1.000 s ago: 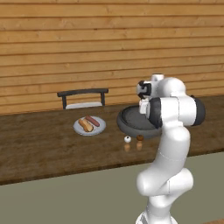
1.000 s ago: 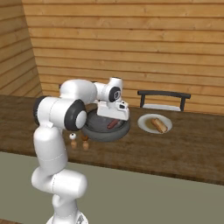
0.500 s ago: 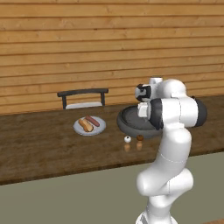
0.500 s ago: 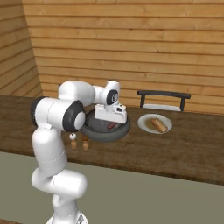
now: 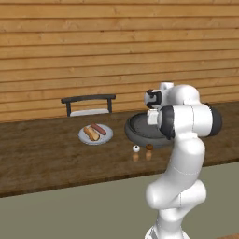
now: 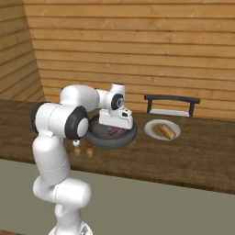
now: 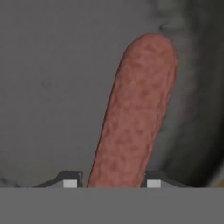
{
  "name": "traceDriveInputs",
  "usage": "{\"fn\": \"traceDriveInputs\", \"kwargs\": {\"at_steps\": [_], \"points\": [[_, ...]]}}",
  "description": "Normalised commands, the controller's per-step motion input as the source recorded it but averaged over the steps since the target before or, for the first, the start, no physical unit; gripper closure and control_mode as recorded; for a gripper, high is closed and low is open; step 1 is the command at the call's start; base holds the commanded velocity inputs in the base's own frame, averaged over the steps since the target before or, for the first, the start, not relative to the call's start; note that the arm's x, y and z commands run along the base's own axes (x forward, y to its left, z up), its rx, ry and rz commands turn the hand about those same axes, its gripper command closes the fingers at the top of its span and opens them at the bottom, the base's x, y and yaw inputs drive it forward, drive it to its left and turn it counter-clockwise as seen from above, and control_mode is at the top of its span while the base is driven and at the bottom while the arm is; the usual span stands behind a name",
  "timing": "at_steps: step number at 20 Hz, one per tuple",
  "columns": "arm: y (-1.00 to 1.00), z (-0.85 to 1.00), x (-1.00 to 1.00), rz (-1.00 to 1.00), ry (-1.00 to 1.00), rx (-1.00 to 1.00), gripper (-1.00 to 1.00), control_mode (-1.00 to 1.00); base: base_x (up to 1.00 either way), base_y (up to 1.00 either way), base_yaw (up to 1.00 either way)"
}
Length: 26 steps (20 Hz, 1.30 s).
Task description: Place one bun and one sausage from the bowl on each plate.
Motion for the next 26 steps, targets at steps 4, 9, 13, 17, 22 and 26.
{"fn": "traceDriveInputs", "kwargs": {"at_steps": [4, 9, 13, 17, 22, 26], "points": [[0.00, 0.26, -0.10, 0.00, -0.02, -0.01, 1.00, -1.00, 0.00, 0.00, 0.00], [-0.11, 0.97, -0.65, 0.00, -0.22, 0.00, 1.00, -1.00, 0.00, 0.00, 0.00], [-0.08, 0.91, -0.30, 0.00, -0.29, -0.07, 1.00, -1.00, 0.00, 0.00, 0.00], [-0.19, 0.57, -0.19, 0.04, -0.25, -0.20, 1.00, -1.00, 0.00, 0.00, 0.00], [-0.59, 0.36, 0.23, 0.00, -0.15, -0.11, 1.00, -1.00, 0.00, 0.00, 0.00], [-0.87, 0.05, 0.36, -0.12, -0.05, 0.01, 1.00, -1.00, 0.00, 0.00, 0.00]]}}
